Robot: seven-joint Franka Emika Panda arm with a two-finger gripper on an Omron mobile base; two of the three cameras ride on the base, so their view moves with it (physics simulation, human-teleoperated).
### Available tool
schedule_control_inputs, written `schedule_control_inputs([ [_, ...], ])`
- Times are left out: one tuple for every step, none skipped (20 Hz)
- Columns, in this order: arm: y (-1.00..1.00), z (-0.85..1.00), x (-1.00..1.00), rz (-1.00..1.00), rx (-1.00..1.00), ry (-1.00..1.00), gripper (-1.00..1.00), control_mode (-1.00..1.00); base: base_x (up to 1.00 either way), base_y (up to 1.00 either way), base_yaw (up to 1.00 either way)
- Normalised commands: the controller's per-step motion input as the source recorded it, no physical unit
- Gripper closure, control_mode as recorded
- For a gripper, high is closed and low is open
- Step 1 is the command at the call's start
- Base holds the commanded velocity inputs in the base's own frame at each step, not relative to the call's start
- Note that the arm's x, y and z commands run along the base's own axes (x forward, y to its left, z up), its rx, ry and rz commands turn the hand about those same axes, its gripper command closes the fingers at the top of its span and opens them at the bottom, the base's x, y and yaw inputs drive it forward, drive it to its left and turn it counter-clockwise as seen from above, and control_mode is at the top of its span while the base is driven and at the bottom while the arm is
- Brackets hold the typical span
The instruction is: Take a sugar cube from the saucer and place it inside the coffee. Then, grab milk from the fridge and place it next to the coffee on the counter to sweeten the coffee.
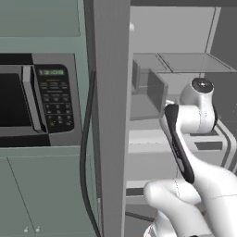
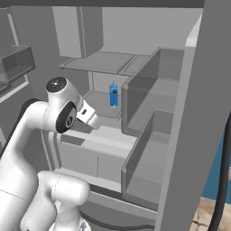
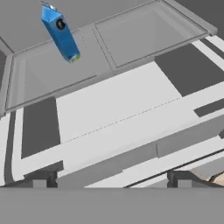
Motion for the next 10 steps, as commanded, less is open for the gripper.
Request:
schedule_control_inputs([
  [0.00,0.17,0.81,0.00,-0.13,-0.07,-1.00,-1.00,0.00,0.00,0.00],
  [0.00,0.19,0.79,0.00,-0.11,-0.08,-1.00,-1.00,0.00,0.00,0.00],
  [0.00,0.23,0.84,0.00,-0.11,-0.08,-1.00,-1.00,0.00,0.00,0.00],
  [0.00,0.27,0.91,0.01,-0.07,-0.04,-1.00,-1.00,0.00,0.00,0.00],
  [0.00,0.27,0.84,0.02,-0.04,-0.01,-1.00,-1.00,0.00,0.00,0.00],
  [0.00,0.24,0.94,0.04,-0.02,0.00,-1.00,-1.00,0.00,0.00,0.00],
  [0.00,0.19,0.96,0.07,-0.02,0.00,-1.00,-1.00,0.00,0.00,0.00],
  [0.00,0.14,0.83,0.08,-0.02,0.00,-1.00,-1.00,0.00,0.00,0.00],
  [0.00,0.03,0.69,0.11,0.00,0.00,-1.00,-1.00,0.00,0.00,0.00],
  [0.00,0.00,0.65,0.14,0.00,0.00,-1.00,-1.00,0.00,0.00,0.00],
])
